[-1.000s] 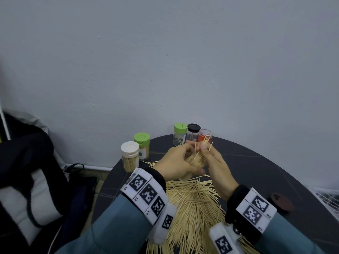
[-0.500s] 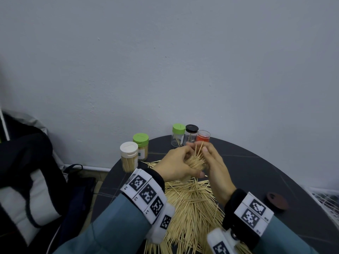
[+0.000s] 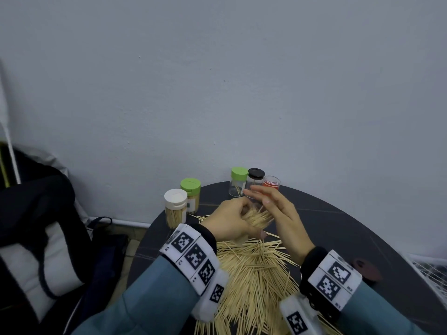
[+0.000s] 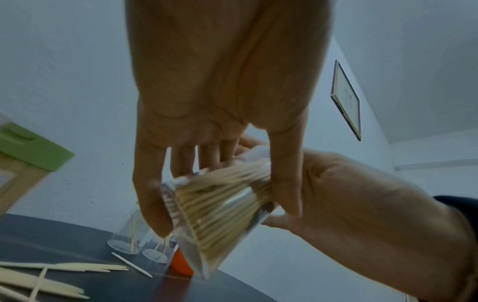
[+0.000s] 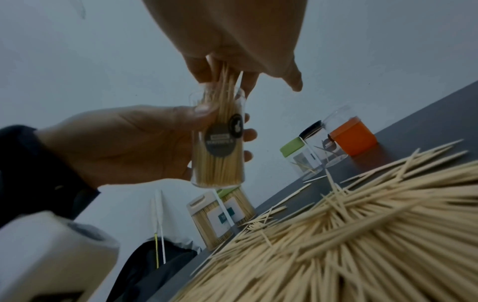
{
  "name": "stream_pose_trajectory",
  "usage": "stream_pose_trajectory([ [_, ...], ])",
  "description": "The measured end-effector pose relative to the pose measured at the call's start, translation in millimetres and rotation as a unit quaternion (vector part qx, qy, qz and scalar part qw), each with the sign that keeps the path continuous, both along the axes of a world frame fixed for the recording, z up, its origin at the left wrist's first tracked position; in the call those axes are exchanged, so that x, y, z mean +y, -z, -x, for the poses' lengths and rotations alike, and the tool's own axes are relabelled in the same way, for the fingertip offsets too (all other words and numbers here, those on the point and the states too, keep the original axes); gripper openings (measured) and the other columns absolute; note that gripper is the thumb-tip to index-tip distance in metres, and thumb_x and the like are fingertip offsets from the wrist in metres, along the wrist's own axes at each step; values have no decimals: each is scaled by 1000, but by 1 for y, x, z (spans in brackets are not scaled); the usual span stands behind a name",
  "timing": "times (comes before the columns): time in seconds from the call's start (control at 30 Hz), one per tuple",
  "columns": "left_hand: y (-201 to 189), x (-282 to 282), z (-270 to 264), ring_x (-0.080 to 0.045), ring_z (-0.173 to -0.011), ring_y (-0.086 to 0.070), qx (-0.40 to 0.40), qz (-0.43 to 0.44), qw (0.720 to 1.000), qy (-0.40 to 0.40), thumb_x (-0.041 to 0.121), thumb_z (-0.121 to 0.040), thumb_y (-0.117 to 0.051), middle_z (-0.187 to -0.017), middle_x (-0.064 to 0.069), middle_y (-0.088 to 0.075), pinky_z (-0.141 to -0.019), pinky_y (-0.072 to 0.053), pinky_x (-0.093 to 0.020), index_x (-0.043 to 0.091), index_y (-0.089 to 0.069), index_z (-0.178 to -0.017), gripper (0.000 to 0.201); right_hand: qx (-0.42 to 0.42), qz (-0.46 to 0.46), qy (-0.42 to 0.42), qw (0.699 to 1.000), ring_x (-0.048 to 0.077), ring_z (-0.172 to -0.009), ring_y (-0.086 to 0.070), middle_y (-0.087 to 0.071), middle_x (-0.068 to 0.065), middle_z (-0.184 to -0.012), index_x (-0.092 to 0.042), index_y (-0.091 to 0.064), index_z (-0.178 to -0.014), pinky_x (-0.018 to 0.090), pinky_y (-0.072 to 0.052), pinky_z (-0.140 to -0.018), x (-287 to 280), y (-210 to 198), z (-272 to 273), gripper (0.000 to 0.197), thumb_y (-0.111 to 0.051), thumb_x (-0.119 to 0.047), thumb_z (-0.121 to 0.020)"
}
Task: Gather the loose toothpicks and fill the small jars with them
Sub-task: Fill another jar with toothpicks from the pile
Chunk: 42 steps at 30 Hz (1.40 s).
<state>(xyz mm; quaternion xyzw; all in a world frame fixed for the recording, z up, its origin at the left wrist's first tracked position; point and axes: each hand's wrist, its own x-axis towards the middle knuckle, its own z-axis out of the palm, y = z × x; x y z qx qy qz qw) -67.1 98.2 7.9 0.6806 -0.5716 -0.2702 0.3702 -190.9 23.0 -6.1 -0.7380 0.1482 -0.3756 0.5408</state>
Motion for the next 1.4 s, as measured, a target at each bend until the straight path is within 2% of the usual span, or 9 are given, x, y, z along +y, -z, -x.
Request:
stream_pose_trajectory([
  [0.13, 0, 4, -7, -3, -85, -51, 17, 3, 1000, -7, 24, -72, -80, -92, 12, -54, -61, -36, -7, 18, -55, -107, 44, 17, -4, -2, 1000, -3, -109, -58, -61, 0, -122, -11, -52, -124, 11, -47, -85, 5, -1, -2, 32, -32, -9, -100],
  [0.3, -2, 10, -10, -10, -87, -57, 36, 7, 999, -13, 21, -71, -81, -94, 7, -59, -73, -46, -19, 19, -53, -99, 39, 156, 15, 3, 988, 4, -135, -31, -39, -17, -143, -52, -41, -124, 44, -19, -117, 8, 5, -11, 41, -26, -63, -88],
  [0.4, -2, 14, -16, -18, -97, -62, 49, -2, 999, -24, 23, -68, -83, -107, -2, -65, -90, -51, -37, 14, -56, -110, 50, 151, 6, 9, 988, 2, -138, -22, -27, -20, -148, -48, -30, -138, 43, -14, -119, 9, -2, -15, 55, -21, -65, -86],
  [0.53, -1, 19, -26, -22, -95, -63, 42, 9, 998, -47, 22, -68, -83, -104, -4, -66, -89, -51, -40, 15, -56, -104, 46, 165, 41, -30, 985, -1, -138, -22, -29, -24, -144, -39, -31, -142, 43, -12, -119, 15, -2, -22, 58, -26, -55, -86],
  [0.7, 0, 28, -40, -18, -95, -61, 23, 33, 994, -97, 20, -68, -84, -102, -1, -65, -85, -50, -33, 12, -56, -111, 52, 53, 171, 76, 981, 1, -102, -56, -60, -4, -112, -17, -59, -112, 22, -48, -87, 14, -5, -30, 22, -53, -23, -92],
  [0.87, 3, 37, -50, -7, -81, -56, 18, 66, 991, -114, 19, -66, -85, -88, 10, -58, -68, -43, -15, 15, -57, -108, 51, 89, 235, 72, 965, 4, -82, -59, -65, -1, -91, -17, -66, -91, 13, -48, -69, 20, -8, -40, 10, -65, -9, -85],
  [1.23, 4, 46, -73, -14, -84, -54, 33, 73, 987, -142, 21, -63, -86, -96, 0, -58, -70, -40, -21, 19, -53, -98, 48, 83, 180, 86, 976, 4, -75, -57, -66, -9, -81, -17, -66, -87, 7, -40, -66, 10, -26, -65, 13, -56, -22, -92],
  [1.33, -3, 48, -81, -15, -83, -53, 55, 84, 983, -156, 16, -64, -86, -94, 0, -56, -70, -42, -22, 18, -52, -94, 45, 240, 162, 82, 954, 13, -89, -58, -66, 6, -103, -8, -60, -109, 9, -42, -71, -26, -16, -81, 18, -53, -17, -94],
  [1.4, -8, 49, -86, -14, -85, -54, 67, 89, 981, -161, 16, -65, -85, -94, 1, -56, -70, -44, -20, 18, -52, -96, 45, 452, 203, 60, 866, 21, -111, -54, -56, 12, -126, -5, -49, -127, 22, -41, -91, -52, -4, -92, 37, -54, -19, -93],
])
